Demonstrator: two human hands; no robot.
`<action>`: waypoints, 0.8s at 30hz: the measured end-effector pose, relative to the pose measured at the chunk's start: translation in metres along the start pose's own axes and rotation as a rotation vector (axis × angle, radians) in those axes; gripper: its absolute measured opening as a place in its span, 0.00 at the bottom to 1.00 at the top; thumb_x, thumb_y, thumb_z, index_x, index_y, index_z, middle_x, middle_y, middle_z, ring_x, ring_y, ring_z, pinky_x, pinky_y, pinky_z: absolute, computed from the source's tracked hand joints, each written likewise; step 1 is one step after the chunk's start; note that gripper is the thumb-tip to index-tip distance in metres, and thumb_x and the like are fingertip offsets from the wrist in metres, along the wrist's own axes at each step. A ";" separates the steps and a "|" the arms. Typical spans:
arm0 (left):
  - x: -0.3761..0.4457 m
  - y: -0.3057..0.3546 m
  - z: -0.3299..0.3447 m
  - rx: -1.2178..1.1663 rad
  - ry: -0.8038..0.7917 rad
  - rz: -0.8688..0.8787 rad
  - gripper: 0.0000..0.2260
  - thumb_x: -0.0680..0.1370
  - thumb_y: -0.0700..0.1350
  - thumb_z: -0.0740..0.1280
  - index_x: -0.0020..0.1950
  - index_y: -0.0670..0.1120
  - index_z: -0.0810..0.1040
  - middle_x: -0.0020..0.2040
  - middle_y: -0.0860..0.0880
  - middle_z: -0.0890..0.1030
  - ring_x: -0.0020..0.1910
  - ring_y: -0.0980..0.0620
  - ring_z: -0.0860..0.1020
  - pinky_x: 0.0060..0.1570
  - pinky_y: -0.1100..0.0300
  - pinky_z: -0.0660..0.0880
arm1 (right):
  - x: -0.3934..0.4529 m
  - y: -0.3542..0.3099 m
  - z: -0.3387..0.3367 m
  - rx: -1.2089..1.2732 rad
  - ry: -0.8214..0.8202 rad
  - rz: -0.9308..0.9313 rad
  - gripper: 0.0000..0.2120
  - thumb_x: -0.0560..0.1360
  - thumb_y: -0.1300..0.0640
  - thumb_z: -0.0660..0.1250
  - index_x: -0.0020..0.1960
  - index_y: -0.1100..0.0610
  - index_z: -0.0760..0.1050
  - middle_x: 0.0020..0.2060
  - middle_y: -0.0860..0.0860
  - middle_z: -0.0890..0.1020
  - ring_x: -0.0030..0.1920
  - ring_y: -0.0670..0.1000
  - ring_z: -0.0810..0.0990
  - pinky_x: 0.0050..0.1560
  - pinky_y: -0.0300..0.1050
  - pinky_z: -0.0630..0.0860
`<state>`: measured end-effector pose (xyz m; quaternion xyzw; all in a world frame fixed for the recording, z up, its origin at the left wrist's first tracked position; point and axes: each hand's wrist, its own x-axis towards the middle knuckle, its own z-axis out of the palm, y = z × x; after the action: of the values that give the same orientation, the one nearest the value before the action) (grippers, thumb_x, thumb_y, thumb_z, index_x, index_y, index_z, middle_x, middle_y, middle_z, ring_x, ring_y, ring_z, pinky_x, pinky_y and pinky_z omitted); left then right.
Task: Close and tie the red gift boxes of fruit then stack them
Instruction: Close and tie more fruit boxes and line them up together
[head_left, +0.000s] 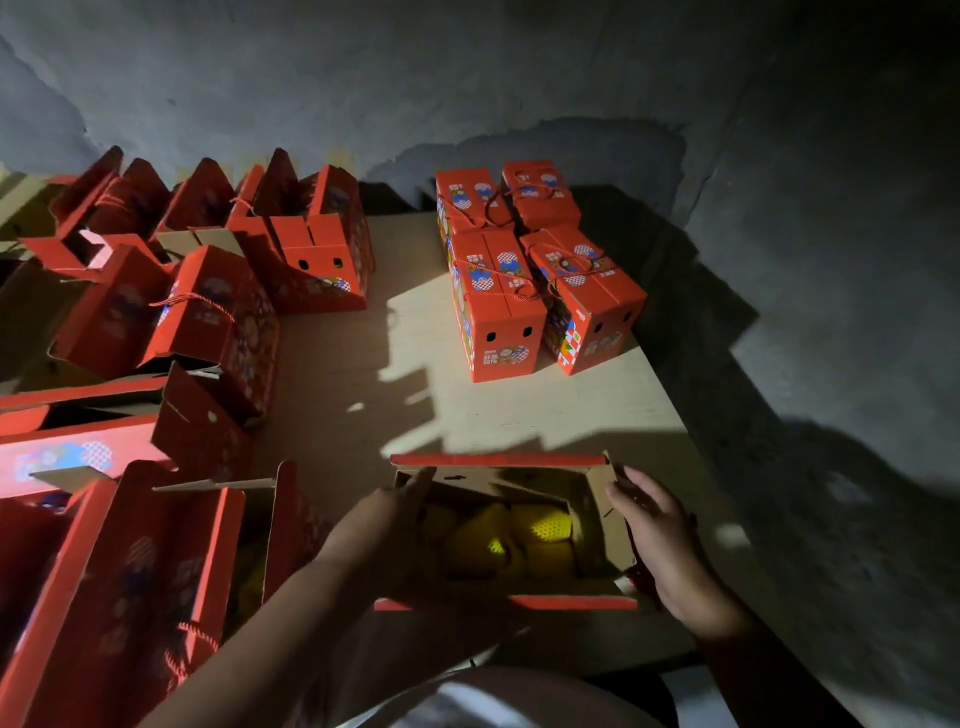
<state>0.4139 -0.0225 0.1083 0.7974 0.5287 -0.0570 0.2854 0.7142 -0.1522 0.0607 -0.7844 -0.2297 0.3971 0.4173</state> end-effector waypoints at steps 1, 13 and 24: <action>0.007 -0.008 -0.003 -0.002 0.022 -0.012 0.35 0.80 0.44 0.62 0.82 0.60 0.49 0.56 0.44 0.83 0.50 0.46 0.82 0.45 0.54 0.77 | 0.001 0.000 0.001 -0.005 -0.001 -0.007 0.14 0.68 0.30 0.71 0.53 0.21 0.75 0.63 0.42 0.80 0.62 0.48 0.79 0.64 0.56 0.77; 0.024 -0.038 -0.018 -0.472 0.065 0.034 0.38 0.74 0.57 0.74 0.71 0.29 0.70 0.55 0.33 0.82 0.37 0.49 0.84 0.40 0.54 0.82 | 0.007 0.002 0.002 -0.073 0.055 0.088 0.50 0.56 0.11 0.53 0.65 0.41 0.78 0.60 0.48 0.83 0.62 0.56 0.79 0.69 0.64 0.71; 0.029 -0.031 -0.023 -0.833 -0.046 -0.067 0.20 0.87 0.38 0.54 0.79 0.44 0.66 0.73 0.42 0.73 0.64 0.47 0.76 0.55 0.66 0.75 | 0.005 -0.002 0.017 0.034 -0.108 -0.097 0.12 0.82 0.53 0.66 0.63 0.52 0.83 0.57 0.49 0.84 0.55 0.47 0.82 0.61 0.48 0.76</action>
<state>0.3944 0.0216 0.1034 0.5946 0.5256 0.1347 0.5933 0.7032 -0.1399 0.0543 -0.7425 -0.2830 0.4220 0.4365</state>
